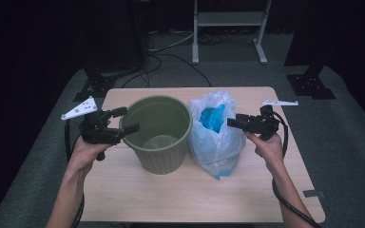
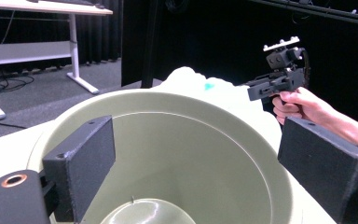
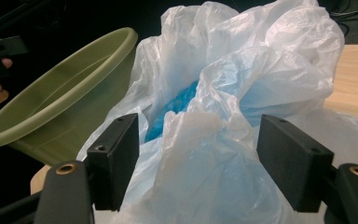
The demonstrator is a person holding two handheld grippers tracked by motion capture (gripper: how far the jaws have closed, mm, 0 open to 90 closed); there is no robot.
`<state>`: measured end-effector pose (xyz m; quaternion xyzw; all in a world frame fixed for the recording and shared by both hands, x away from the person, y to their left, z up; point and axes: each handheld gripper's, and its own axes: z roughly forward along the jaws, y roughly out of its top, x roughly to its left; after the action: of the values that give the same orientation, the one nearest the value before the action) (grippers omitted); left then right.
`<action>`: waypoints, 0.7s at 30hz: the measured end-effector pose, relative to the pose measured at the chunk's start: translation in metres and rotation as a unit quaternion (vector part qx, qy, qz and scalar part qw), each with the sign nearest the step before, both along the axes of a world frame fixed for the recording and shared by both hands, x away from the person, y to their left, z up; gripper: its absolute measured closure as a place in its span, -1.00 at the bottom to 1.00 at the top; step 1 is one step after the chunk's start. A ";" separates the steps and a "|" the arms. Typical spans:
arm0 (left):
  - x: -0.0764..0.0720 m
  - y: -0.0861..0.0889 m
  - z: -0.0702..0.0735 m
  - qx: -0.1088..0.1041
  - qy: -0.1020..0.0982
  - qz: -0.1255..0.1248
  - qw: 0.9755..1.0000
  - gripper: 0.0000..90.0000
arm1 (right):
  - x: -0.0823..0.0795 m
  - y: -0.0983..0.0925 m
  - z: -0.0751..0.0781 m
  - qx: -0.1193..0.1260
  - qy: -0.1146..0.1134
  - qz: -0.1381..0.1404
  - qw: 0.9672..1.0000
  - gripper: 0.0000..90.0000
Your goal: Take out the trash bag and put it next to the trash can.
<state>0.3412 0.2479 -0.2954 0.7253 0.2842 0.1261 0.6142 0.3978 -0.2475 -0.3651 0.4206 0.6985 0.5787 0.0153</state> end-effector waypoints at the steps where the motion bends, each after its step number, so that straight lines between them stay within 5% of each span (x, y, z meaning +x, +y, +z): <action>1: 0.000 0.000 0.000 0.001 -0.001 -0.001 1.000 -0.78 | -0.002 -0.001 -0.001 0.001 -0.001 0.001 1.000 -0.36; 8: -0.002 -0.001 -0.002 0.001 0.002 -0.002 1.000 -0.78 | -0.018 -0.011 -0.005 0.022 -0.003 0.004 1.000 -0.38; 21: -0.003 -0.004 -0.003 0.002 0.000 -0.004 1.000 -0.78 | -0.038 -0.024 -0.013 0.025 -0.001 0.002 1.000 -0.38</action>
<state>0.3387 0.2440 -0.2981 0.7275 0.2813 0.1239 0.6134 0.3598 -0.2720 -0.3783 0.4187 0.6848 0.5964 0.0047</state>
